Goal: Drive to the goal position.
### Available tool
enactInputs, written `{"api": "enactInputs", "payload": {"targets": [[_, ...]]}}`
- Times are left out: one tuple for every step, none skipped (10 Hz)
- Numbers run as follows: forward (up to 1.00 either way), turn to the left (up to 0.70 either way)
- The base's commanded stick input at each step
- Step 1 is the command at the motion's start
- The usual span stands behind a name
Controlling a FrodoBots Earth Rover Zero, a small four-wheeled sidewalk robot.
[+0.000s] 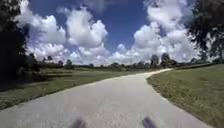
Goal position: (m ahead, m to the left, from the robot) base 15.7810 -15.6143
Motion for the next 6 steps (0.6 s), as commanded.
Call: {"api": "enactInputs", "payload": {"targets": [[0.70,0.00],[0.70,0.00],[0.70,0.00],[0.70,0.00],[0.70,0.00],[0.70,0.00]]}}
